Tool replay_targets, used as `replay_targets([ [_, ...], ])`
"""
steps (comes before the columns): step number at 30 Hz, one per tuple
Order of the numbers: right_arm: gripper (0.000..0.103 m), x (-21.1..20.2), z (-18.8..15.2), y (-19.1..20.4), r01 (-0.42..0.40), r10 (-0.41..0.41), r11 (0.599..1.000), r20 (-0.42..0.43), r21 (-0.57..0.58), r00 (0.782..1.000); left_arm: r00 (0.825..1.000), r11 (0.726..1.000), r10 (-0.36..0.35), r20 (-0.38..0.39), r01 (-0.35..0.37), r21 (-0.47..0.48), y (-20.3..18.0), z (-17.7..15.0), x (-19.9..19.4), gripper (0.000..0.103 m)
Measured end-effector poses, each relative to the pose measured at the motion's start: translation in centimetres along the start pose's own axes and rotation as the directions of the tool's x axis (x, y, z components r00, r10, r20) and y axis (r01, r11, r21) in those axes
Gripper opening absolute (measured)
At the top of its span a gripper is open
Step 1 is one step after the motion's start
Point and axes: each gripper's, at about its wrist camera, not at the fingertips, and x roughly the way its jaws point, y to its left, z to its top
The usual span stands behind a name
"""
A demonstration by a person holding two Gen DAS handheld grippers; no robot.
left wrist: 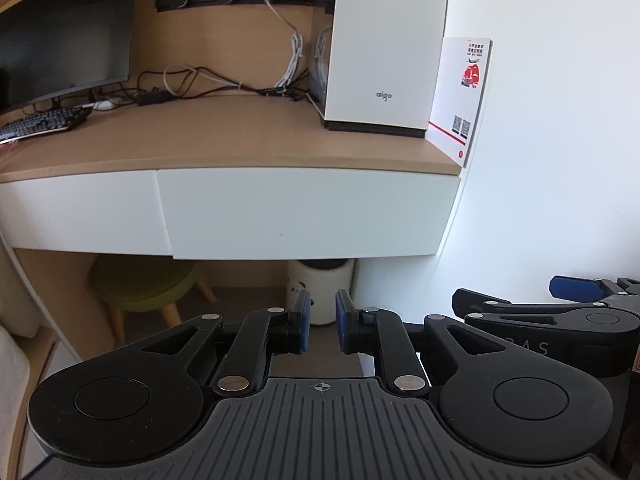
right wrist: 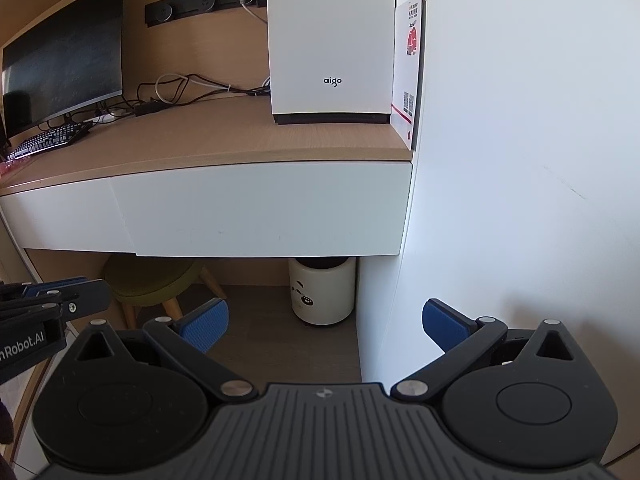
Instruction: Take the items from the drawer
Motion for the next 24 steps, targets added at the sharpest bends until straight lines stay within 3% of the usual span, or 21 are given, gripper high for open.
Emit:
replay_targets([
  [24,0.103,0.13,-0.18,0.16,-0.010,0.010,1.000,-0.004,-0.006,1.000,1.000,0.999,0.024,-0.001,-0.024,-0.021,0.33,-0.29,-0.23,0.016],
])
